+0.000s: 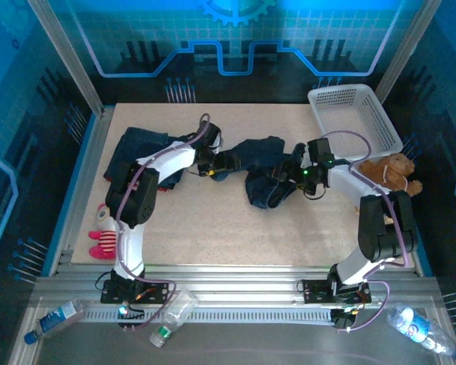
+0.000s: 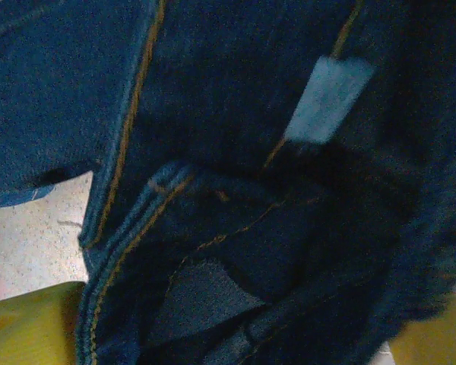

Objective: Fold and stack the skirts

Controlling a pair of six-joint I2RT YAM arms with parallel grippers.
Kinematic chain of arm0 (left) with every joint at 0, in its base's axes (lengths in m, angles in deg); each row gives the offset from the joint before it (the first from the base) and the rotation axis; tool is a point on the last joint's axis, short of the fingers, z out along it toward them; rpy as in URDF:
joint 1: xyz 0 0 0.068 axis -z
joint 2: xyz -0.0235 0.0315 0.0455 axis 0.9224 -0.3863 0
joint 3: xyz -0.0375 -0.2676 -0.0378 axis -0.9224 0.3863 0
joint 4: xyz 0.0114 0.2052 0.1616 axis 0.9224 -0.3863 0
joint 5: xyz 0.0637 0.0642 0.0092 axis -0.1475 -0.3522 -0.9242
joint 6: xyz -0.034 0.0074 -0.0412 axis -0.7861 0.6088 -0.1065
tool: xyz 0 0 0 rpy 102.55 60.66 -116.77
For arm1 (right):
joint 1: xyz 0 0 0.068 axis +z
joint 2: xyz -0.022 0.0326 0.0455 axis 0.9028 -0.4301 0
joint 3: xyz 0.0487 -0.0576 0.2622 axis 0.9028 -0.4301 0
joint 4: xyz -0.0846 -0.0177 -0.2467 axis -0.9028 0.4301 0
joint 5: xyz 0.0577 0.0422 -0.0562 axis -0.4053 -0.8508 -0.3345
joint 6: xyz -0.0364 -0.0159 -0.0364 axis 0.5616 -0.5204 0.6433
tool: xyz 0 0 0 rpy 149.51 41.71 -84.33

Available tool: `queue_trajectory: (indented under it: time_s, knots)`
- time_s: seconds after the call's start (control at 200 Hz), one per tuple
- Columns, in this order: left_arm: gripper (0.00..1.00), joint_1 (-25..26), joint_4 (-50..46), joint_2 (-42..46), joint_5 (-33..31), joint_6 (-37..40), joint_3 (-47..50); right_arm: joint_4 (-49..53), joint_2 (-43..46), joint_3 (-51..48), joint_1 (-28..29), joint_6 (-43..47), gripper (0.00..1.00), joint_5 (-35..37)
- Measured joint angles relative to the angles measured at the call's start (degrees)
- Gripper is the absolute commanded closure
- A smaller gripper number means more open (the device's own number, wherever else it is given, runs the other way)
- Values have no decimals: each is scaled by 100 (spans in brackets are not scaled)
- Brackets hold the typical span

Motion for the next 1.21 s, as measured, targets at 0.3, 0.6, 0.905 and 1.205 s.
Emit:
queue_trajectory:
  time_s: [0.3, 0.6, 0.905, 1.205]
  knots:
    - [100, 149, 59, 92, -741, 111, 197, 251, 31, -232, -109, 151, 100, 87]
    - [100, 125, -35, 3425, -1915, 83, 1416, 413, 1176, 48, -905, 1926, 100, -1036]
    - [100, 125, -533, 3377, -1963, 133, 31, 348, 879, 254, -1416, 2317, 100, -2127]
    - [100, 125, -1346, 3602, -1967, 225, -243, 588, 1532, 175, -1416, 2221, 100, -2680]
